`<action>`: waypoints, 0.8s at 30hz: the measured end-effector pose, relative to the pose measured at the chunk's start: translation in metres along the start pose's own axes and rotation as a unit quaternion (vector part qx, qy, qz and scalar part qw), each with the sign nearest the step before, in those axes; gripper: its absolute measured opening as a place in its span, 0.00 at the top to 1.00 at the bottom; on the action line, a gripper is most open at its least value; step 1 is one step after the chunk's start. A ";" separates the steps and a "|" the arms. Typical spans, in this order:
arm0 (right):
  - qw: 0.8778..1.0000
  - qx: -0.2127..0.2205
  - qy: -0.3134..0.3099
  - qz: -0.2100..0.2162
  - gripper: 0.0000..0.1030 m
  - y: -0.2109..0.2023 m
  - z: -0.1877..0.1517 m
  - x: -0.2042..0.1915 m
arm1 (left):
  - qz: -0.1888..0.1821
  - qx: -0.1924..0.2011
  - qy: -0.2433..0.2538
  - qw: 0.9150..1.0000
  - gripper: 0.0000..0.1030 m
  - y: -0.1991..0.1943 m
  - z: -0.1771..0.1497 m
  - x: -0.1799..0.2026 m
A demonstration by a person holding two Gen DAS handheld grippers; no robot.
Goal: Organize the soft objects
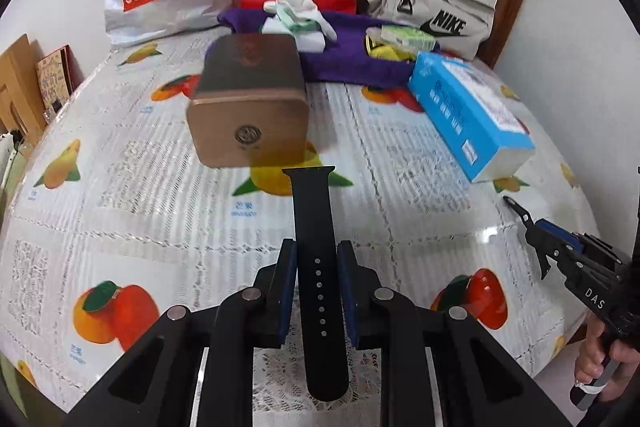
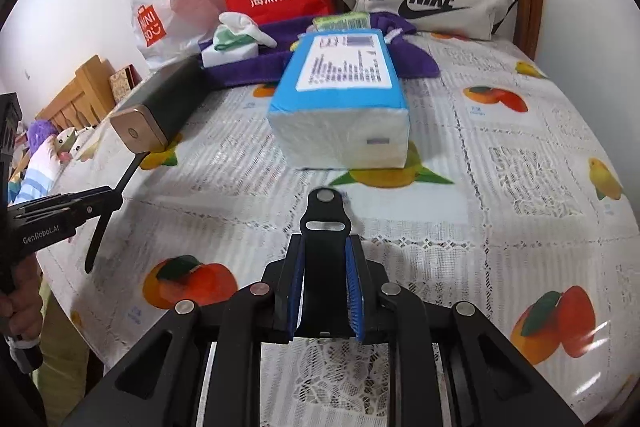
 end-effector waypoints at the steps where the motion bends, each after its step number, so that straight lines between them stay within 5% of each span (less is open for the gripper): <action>1: 1.000 0.002 -0.003 0.000 0.80 -0.003 0.002 -0.002 | 0.000 0.002 0.000 1.000 0.81 -0.003 0.001 -0.001; 24: 0.997 0.056 -0.048 0.025 0.80 -0.044 0.068 -0.050 | 0.016 0.066 -0.009 0.998 0.81 -0.055 0.066 -0.028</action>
Point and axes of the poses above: each gripper's, at about its wrist camera, not at the fingertips, and y roughly the way its jaws point, x to its right, z to its top, the point moved 9 cm from there along y, roughly the way its jaws point, and after that the axes turned 13 degrees about y, right-handed, at the moved point
